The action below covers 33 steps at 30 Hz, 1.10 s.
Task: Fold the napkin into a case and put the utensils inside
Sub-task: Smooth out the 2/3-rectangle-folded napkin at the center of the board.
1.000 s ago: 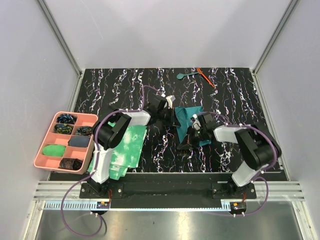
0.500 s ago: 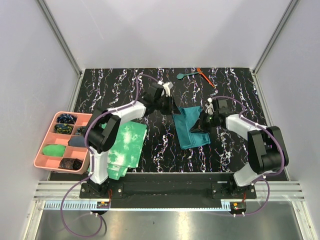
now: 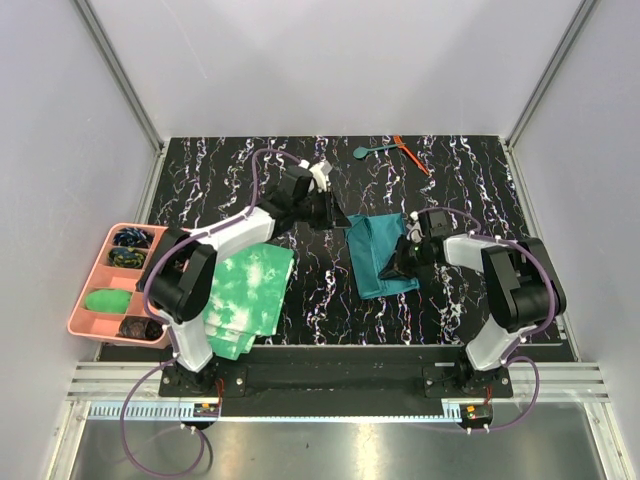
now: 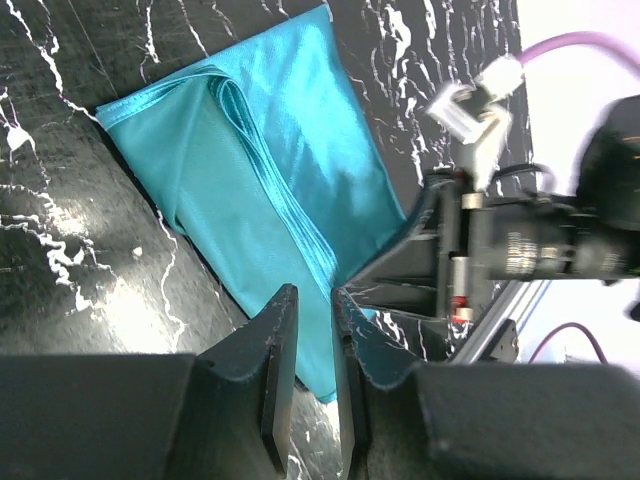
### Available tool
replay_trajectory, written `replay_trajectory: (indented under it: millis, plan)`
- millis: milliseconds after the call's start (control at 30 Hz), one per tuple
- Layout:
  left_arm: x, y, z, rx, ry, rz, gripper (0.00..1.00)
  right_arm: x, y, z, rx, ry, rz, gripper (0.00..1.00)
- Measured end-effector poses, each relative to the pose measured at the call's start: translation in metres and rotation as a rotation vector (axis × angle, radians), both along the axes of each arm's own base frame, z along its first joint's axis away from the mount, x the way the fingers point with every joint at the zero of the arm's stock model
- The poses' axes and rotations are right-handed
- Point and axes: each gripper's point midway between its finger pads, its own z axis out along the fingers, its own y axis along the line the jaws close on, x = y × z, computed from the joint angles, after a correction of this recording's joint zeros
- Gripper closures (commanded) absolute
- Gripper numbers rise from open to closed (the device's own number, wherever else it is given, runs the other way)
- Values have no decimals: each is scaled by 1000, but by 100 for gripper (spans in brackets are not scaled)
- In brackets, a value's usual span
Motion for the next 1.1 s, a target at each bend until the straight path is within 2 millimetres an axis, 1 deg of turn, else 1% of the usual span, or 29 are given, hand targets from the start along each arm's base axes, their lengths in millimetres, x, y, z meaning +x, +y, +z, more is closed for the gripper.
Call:
replay_trajectory:
  millis: [33, 100, 167, 233, 300, 367, 433, 500, 567, 600, 667, 700, 733, 800, 867, 933, 1100]
  plan:
    - [-1, 1, 3, 0, -4, -2, 77, -3, 2, -2, 7, 10, 0, 83]
    - [-3, 2, 10, -1, -19, -7, 77, -7, 13, -3, 36, 12, 19, 84]
    - [-4, 3, 17, -4, -32, -10, 77, -14, 30, -3, 63, 8, 52, 84]
    - [-5, 4, 20, -6, -41, -12, 80, -24, 49, -3, 95, 15, 92, 84]
    - [-5, 4, 19, -5, -39, -12, 82, -34, 61, -2, 113, 30, 118, 79]
    - [-7, 4, 16, -3, -29, -11, 86, -36, 63, -2, 115, 37, 120, 75]
    - [-11, 4, 10, 0, -19, -10, 88, -32, 59, 1, 95, 39, 109, 75]
    - [-17, 4, 0, 9, 2, -9, 89, -17, 53, 8, 78, 18, 90, 74]
    - [-27, 5, -15, 30, 29, -9, 91, 5, 47, 21, 77, -20, 66, 73]
    - [-33, 5, -22, 40, 42, -13, 91, 16, 45, 26, 77, -43, 57, 75]
    - [-48, 5, -36, 62, 71, -24, 92, 43, 41, 40, 77, -90, 41, 80]
    - [-57, 4, -43, 73, 85, -33, 93, 57, 40, 44, 74, -114, 35, 88]
    - [-65, 2, -48, 81, 98, -43, 93, 69, 40, 47, 72, -132, 33, 92]
    - [-80, -3, -57, 92, 115, -64, 94, 87, 43, 50, 71, -154, 41, 96]
    - [-91, -6, -62, 97, 124, -80, 94, 100, 47, 47, 71, -158, 49, 99]
    - [-102, -11, -68, 99, 132, -98, 95, 106, 49, 41, 67, -148, 53, 100]
    - [-117, -17, -74, 102, 145, -121, 95, 111, 50, 22, 53, -98, 55, 100]
